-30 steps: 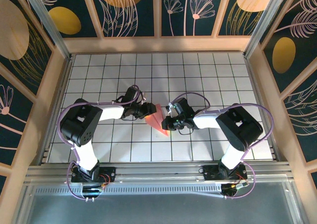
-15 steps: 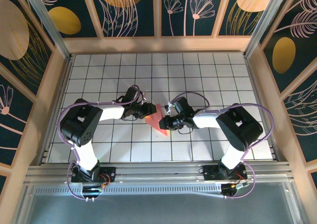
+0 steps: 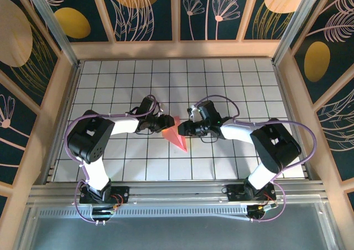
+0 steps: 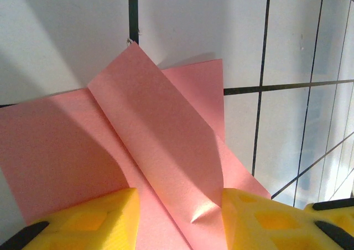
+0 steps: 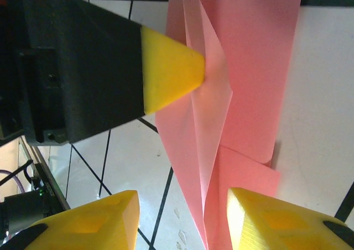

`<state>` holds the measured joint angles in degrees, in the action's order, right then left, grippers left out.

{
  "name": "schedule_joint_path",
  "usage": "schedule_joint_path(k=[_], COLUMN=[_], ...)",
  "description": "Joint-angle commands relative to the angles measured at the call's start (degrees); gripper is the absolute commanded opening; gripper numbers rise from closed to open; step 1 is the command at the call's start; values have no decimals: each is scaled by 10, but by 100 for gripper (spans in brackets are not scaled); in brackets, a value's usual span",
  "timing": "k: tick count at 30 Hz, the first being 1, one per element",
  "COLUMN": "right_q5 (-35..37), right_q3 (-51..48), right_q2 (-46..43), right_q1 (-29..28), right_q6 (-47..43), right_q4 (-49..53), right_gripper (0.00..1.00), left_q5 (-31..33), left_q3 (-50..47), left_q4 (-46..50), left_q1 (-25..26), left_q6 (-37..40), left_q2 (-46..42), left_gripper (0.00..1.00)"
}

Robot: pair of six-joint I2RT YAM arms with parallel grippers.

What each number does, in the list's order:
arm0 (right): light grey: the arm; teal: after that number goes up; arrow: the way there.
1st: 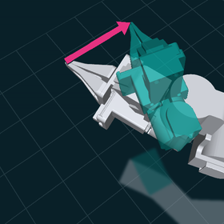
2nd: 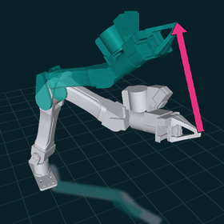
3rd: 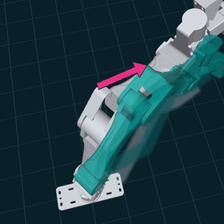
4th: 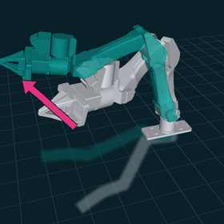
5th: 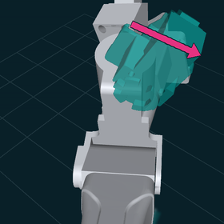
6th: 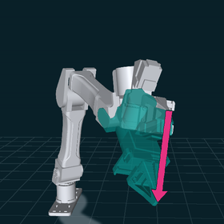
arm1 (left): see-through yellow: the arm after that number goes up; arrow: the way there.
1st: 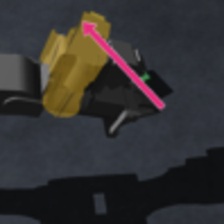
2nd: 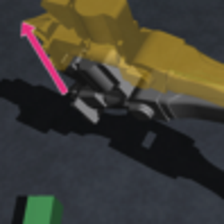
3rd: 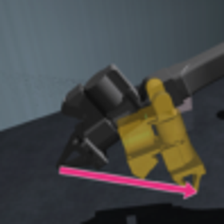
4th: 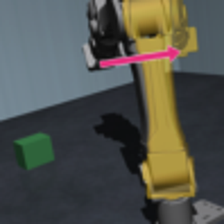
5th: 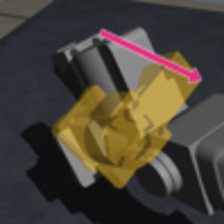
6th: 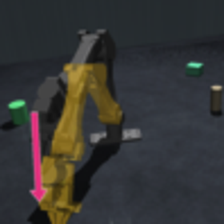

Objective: Fold a paper plane with a square sheet of paper (fold left side to right side)
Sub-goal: Fourth fold the wing at the center of the table.

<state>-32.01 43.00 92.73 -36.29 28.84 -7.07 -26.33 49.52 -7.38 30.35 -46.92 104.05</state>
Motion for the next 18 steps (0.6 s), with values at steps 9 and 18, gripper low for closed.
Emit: schedule_joint_path(k=[9, 18], right_q5=[-22, 3], right_q3=[50, 53], right_q2=[60, 71], right_q1=[5, 5], right_q6=[-15, -25], right_q4=[-20, 3], right_gripper=[39, 29], left_q5=[30, 30], left_q3=[-4, -2], left_q4=[30, 28], left_q1=[-1, 0], left_q6=[10, 9], left_q2=[9, 10], left_gripper=[43, 43])
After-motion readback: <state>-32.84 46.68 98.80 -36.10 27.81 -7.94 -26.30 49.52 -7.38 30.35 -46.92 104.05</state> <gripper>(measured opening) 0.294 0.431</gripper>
